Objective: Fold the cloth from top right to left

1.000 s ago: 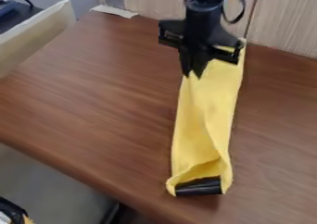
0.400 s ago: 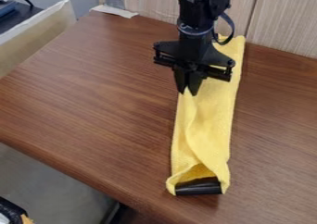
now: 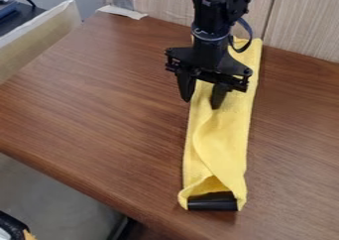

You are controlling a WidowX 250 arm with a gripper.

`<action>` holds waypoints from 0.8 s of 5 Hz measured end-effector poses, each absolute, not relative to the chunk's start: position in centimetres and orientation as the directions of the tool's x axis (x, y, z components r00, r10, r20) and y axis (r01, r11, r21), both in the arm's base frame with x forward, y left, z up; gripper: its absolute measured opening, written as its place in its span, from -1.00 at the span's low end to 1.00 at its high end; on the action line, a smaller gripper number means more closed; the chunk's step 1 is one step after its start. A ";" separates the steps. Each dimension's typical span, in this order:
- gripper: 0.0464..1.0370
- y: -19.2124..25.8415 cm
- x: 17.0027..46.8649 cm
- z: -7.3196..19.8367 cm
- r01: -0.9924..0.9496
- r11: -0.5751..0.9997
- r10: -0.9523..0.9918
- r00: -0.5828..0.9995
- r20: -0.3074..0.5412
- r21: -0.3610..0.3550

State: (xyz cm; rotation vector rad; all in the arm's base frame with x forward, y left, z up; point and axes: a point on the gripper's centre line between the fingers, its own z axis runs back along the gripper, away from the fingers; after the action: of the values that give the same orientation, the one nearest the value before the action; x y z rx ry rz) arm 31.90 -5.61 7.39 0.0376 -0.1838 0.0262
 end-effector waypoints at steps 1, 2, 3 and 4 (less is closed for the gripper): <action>0.93 -5.6 31.7 7.4 -0.022 0.999 0.016 0.985 0.172 0.037; 0.93 -5.4 31.6 7.8 -0.032 0.998 0.023 0.984 0.178 0.048; 0.93 -6.0 32.1 10.2 0.009 0.998 -0.023 0.973 0.228 0.062; 0.93 -6.6 32.0 12.7 0.043 0.996 -0.064 0.959 0.276 0.084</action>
State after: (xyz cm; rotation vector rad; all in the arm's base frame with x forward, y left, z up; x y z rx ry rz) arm 32.01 -6.64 12.67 0.0770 -0.2823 -0.0544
